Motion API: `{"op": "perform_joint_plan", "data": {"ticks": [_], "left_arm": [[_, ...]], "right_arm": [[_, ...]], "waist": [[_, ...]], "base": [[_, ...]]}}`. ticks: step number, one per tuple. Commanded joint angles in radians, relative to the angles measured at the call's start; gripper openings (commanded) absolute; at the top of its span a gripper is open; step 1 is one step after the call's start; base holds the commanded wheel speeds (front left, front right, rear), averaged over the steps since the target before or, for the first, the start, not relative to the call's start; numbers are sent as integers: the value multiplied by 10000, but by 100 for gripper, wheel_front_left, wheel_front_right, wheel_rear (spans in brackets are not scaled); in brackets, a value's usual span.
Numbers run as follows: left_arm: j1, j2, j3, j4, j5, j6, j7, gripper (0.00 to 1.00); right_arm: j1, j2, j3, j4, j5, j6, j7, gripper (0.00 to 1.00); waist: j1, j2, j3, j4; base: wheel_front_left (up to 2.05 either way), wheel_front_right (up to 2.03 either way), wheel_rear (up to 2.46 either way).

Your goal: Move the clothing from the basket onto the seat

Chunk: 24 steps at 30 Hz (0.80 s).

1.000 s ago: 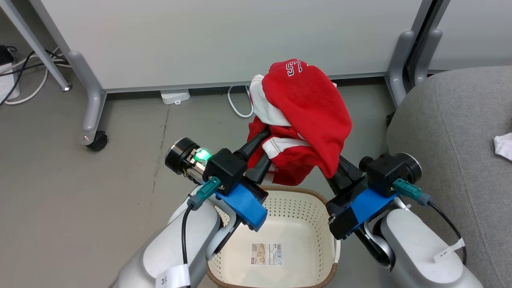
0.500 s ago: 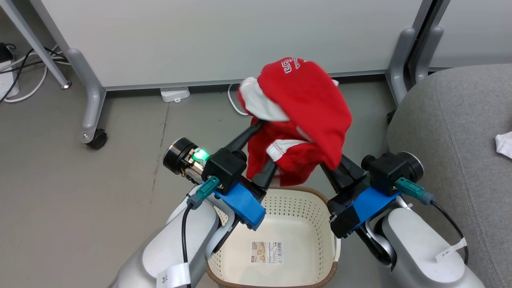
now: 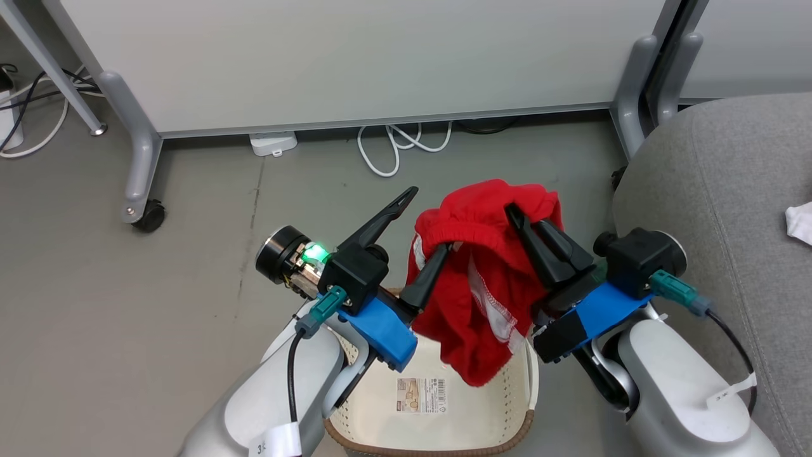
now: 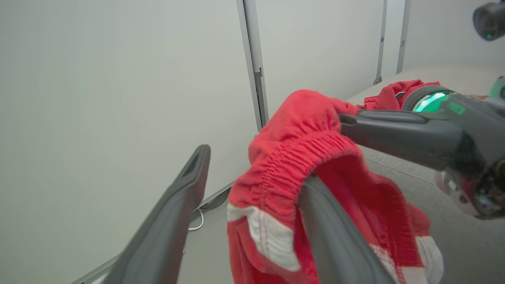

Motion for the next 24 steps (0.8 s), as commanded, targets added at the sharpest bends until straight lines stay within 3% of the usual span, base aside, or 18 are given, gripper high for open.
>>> {"op": "perform_joint_plan", "data": {"ticks": [1,11,24], "left_arm": [[116,31,65,26,10,0,-53,100],[191,96,92,-18,122,1,-52,100],[202,268,140,-152,258,-61,-52,100]], "right_arm": [[91,20,-120,-104,28,1,-38,0],[154,44,-874,-471,-69,1,-39,0],[600,110,-2024,-1104,-310,1,-39,0]], "waist": [[0,0,45,-34],[0,0,394,-542],[0,0,842,-1805]], "base": [[0,0,0],[0,0,0],[0,0,0]]}}
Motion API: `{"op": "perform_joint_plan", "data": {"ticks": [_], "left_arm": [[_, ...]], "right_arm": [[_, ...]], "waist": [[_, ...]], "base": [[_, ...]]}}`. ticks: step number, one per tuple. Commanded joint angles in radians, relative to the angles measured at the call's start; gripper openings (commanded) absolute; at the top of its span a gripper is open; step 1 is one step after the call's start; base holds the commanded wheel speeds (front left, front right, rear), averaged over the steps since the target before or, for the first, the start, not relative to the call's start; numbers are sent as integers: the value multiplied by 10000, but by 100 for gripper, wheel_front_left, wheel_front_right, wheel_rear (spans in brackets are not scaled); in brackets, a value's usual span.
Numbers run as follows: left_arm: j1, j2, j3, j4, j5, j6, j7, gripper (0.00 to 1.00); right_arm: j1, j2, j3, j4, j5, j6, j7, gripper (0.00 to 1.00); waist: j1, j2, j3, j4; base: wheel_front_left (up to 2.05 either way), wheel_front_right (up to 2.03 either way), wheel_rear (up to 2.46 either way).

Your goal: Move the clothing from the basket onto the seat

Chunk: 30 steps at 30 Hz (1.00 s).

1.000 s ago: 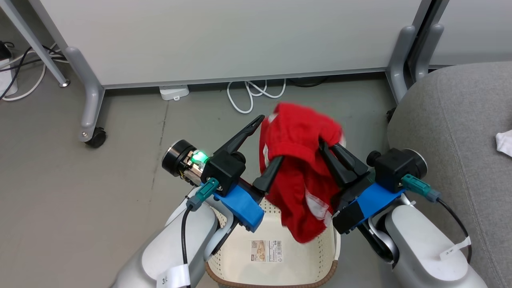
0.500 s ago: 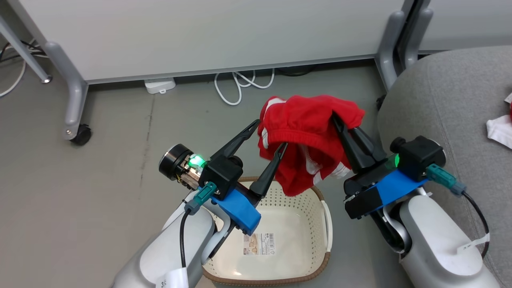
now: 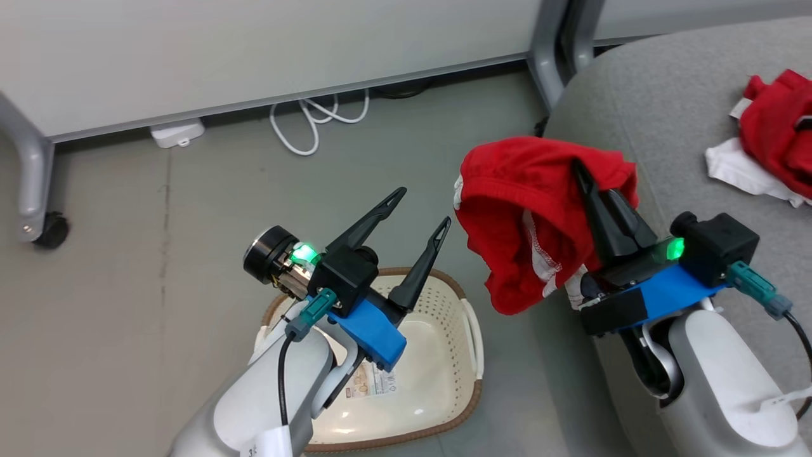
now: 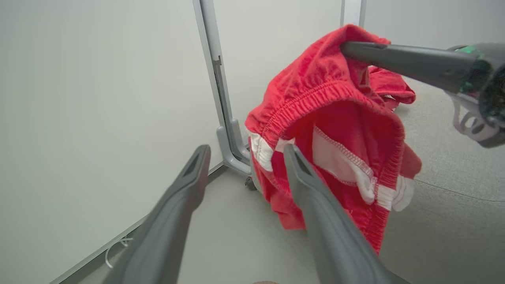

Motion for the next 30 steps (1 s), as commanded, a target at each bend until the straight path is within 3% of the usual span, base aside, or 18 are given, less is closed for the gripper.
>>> {"op": "perform_joint_plan", "data": {"ticks": [1,20,30], "left_arm": [[84,41,31,-33,79,-28,-52,100],[-374,179,-463,155,257,-183,-49,100],[-397,182,-712,287,196,-220,-39,100]], "right_arm": [[190,9,-182,-129,-100,1,-38,0],[1287,276,-1569,-1147,-285,1,-38,0],[1864,469,-1886,-1399,-319,1,-38,0]], "waist": [[-1,0,138,-349],[-1,0,572,-2289],[-1,0,606,-2854]], "base": [[0,0,0],[0,0,0],[0,0,0]]}}
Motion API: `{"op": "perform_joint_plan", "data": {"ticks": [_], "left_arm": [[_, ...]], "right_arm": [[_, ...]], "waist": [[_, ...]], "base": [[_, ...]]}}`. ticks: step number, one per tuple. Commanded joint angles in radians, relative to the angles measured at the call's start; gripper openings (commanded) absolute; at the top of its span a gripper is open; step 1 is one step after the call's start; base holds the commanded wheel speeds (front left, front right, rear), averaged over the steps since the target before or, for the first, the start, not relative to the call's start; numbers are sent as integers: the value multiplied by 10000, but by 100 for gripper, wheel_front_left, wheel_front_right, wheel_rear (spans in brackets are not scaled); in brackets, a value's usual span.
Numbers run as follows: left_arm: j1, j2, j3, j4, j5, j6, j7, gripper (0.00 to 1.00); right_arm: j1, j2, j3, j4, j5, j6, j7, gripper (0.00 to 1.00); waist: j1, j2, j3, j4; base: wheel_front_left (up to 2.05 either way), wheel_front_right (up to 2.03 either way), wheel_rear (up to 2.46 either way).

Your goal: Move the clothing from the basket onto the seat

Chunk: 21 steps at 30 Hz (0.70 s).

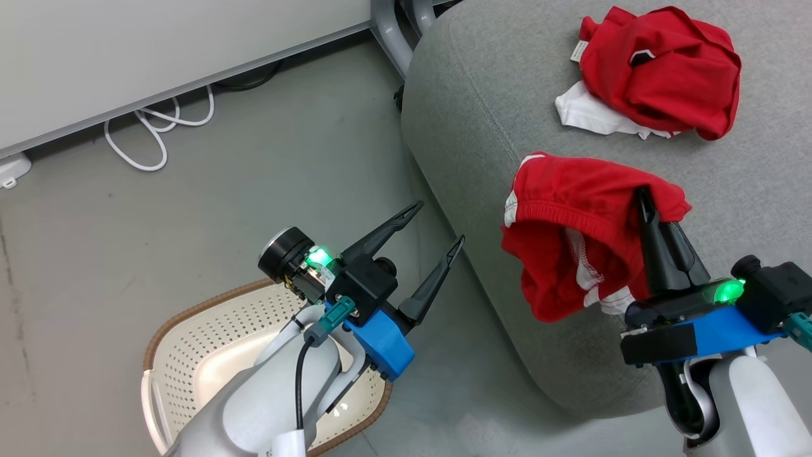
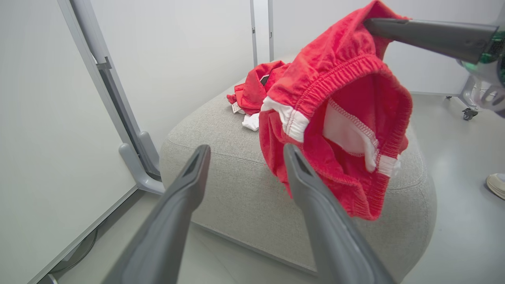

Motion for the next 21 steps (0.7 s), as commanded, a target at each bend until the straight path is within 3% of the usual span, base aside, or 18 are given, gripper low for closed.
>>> {"op": "perform_joint_plan", "data": {"ticks": [1,11,21], "left_arm": [[-116,52,16,32,16,-21,-41,100],[-211,135,-32,65,-83,-8,-43,100],[-689,368,5,-348,43,119,207,100]], "right_arm": [[102,59,-17,-74,-18,1,-38,0],[-8,144,-124,-184,-111,1,-38,0],[-1928,38,-430,-520,-158,1,-38,0]], "waist": [[0,-1,2,-44],[0,-1,42,-77],[0,-1,1106,148]], "base": [[0,0,0],[0,0,0],[0,0,0]]}}
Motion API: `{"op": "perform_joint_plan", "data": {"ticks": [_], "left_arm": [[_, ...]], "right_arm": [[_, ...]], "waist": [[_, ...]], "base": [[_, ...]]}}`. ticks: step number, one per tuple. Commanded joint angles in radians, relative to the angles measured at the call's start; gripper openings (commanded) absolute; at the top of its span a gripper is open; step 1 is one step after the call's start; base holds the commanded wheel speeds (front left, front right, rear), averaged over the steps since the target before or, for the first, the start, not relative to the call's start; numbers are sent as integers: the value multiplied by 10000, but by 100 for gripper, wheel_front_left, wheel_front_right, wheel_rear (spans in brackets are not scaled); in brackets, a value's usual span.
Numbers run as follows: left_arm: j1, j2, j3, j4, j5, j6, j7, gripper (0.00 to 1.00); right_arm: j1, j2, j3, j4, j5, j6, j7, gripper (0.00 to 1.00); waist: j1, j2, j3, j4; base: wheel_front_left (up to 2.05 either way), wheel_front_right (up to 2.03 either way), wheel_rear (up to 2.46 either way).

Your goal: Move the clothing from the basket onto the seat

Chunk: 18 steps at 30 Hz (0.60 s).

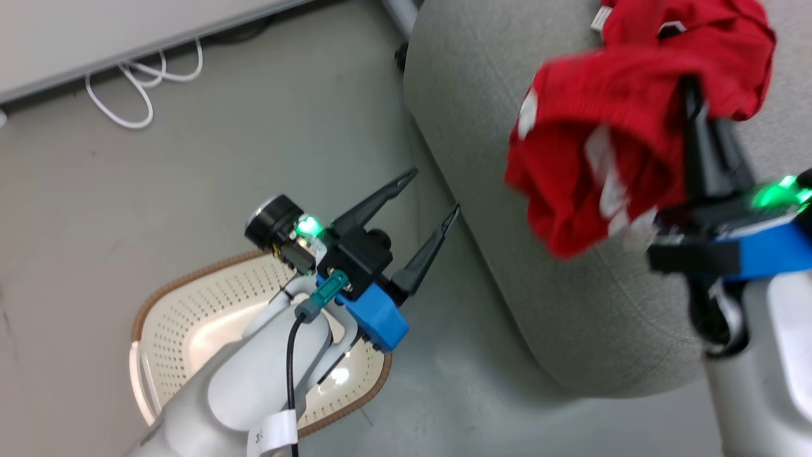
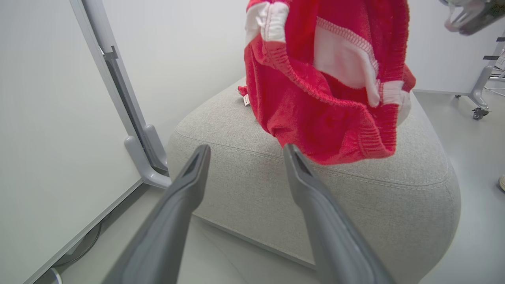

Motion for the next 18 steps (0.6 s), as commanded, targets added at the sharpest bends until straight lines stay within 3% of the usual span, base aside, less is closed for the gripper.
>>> {"op": "perform_joint_plan", "data": {"ticks": [1,9,18], "left_arm": [[-264,77,31,-110,96,17,72,100],[-1146,398,-3,-694,380,-4,523,100],[-1873,571,-39,-1202,639,52,819,100]], "right_arm": [[-509,-89,-171,-88,-55,1,-39,0],[-3307,-636,-1644,-340,-293,1,-38,0],[-5581,-2403,-3924,49,-176,1,-38,0]], "waist": [[0,0,536,158],[0,0,2316,420],[0,0,3763,479]], "base": [[0,0,0],[0,0,0],[0,0,0]]}}
